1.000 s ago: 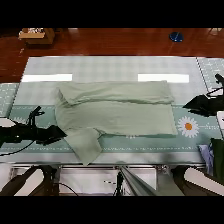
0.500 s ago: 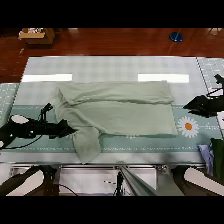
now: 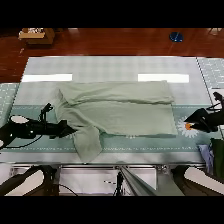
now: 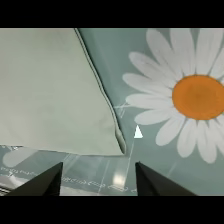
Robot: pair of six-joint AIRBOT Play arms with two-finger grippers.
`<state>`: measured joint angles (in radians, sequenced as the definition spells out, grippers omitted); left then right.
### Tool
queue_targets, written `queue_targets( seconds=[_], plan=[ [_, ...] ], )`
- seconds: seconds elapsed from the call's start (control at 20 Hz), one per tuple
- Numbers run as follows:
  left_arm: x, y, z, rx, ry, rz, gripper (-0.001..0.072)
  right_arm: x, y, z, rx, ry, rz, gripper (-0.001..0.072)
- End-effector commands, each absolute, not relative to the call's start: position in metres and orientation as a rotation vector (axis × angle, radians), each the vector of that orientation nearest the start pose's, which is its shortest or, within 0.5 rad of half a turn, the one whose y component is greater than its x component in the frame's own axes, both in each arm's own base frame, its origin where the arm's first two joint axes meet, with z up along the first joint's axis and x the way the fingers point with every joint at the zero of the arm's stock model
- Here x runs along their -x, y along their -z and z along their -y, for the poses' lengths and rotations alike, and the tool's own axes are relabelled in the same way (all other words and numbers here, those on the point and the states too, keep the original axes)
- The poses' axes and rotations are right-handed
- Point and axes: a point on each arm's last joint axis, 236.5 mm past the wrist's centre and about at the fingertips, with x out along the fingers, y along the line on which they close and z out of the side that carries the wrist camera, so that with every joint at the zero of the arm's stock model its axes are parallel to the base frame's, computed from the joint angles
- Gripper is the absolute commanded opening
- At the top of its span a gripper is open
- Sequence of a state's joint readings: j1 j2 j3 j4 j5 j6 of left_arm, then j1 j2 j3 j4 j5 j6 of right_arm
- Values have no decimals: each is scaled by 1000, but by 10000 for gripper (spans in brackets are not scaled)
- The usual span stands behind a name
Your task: Fold the shirts.
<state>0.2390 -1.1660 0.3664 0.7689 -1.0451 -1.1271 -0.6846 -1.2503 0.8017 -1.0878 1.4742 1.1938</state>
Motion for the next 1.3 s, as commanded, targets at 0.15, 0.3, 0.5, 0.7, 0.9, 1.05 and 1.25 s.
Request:
queue_targets(
  seconds=[0.15, 0.3, 0.5, 0.7, 0.9, 1.05, 1.25],
  plan=[
    [-201, 118, 106, 771, 342, -1548, 32, -219, 92, 34, -900, -54, -1528, 541],
    [-203, 117, 105, 771, 342, -1542, 32, -224, 103, 25, -925, -40, -1497, 530],
    [-205, 116, 106, 779, 343, -1536, 32, -236, 116, -1, -831, -58, -1509, 406],
    [-215, 101, 108, 764, 396, -1515, 31, -243, 95, -24, -723, -213, -1539, 29],
    [-282, 16, 108, 687, 526, -1279, 30, -307, 2, -1, -535, -271, -1263, 28],
    [-336, -55, 98, 588, 543, -1060, 31, -368, -74, 7, -528, -232, -957, 27],
    [-389, -86, 79, 555, 472, -899, 31, -422, -79, -8, -479, -222, -856, 26]
  ],
)
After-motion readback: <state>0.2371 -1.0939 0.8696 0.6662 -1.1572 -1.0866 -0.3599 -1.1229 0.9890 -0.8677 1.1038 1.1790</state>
